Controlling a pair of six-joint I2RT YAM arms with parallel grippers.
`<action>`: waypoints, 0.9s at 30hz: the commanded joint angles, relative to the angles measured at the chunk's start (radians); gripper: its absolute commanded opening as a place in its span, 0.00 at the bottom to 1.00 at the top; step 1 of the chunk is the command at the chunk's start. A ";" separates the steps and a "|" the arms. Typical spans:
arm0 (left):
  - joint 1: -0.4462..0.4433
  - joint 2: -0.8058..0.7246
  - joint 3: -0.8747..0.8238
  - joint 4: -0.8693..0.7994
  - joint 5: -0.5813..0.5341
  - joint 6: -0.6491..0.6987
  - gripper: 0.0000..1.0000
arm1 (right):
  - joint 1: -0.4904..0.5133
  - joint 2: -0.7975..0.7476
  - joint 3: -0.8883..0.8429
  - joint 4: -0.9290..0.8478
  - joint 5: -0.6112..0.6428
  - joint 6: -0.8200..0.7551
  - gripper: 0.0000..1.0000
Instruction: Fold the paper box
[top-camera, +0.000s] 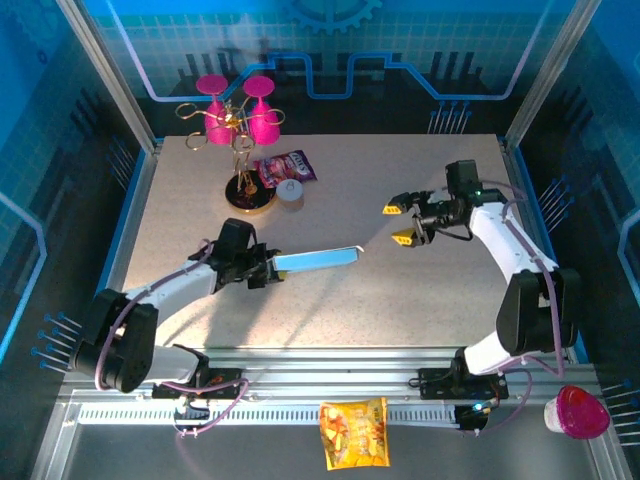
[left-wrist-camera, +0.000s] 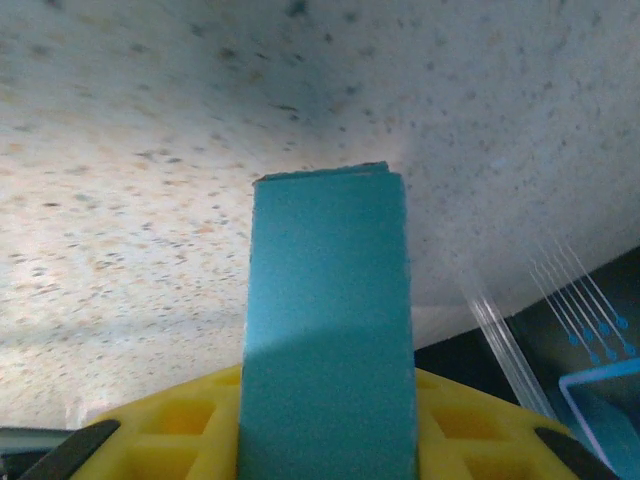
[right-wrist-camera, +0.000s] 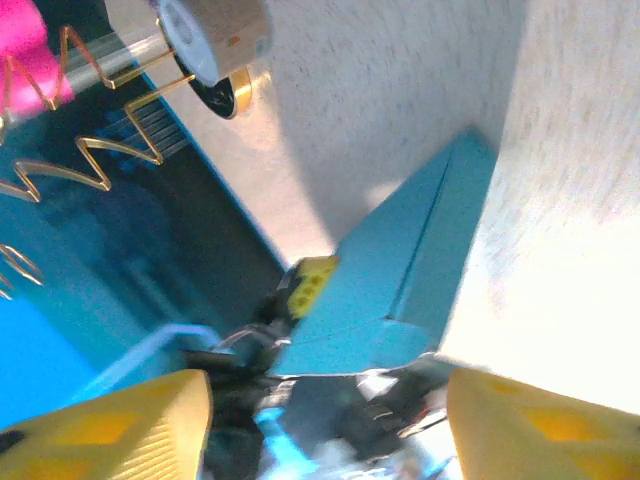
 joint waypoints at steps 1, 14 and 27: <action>0.038 -0.010 0.044 -0.207 0.026 -0.277 0.26 | 0.095 -0.076 0.071 -0.133 0.309 -0.420 0.42; 0.167 0.102 0.110 -0.301 0.087 -0.169 0.31 | 0.391 -0.117 -0.050 0.127 0.398 -1.086 0.26; 0.226 0.184 0.165 -0.355 0.122 -0.090 0.31 | 0.447 0.195 0.258 -0.105 0.415 -1.158 0.35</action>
